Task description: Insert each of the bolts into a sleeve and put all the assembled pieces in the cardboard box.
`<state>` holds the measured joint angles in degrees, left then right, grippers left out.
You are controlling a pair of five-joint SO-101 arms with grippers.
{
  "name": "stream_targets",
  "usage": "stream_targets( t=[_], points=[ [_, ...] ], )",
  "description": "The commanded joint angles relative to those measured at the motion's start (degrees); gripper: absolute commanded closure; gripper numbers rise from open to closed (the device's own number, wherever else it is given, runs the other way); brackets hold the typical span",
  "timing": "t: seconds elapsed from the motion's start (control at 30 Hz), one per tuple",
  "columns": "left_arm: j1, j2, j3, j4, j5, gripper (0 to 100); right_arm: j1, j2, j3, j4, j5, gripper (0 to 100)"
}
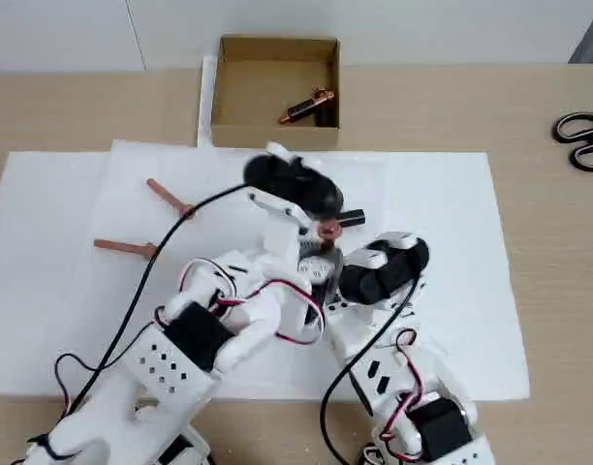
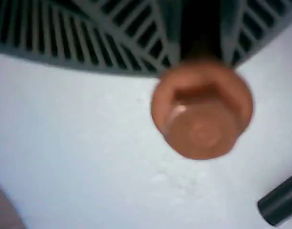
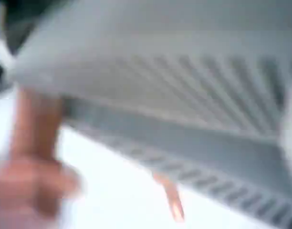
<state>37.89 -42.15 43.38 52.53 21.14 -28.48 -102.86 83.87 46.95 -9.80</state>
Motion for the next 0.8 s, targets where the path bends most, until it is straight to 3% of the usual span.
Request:
stream_targets(
  t=[0.0, 0.23, 0.53, 0.63, 0.77],
  points=[
    [0.4, -0.9, 0.3, 0.9, -0.6, 93, 0.2, -1.0, -1.1, -1.6, -0.5, 99.5],
    [0.2, -1.7, -1.5, 2.4, -0.6, 89, 0.2, -1.0, -1.1, -1.6, -0.5, 99.5],
    [-5.1, -5.1, -16.7, 22.2, -1.0, 79, 0.3, -1.0, -1.1, -1.6, -0.5, 99.5],
    [-10.1, -7.1, -23.0, 29.1, -4.5, 76, 0.4, -0.7, -1.1, -1.3, -0.4, 99.5],
    [-24.2, -10.7, -26.5, 33.4, -16.9, 76, 1.7, 0.1, -2.8, -0.7, 1.7, 99.5]
  ],
)
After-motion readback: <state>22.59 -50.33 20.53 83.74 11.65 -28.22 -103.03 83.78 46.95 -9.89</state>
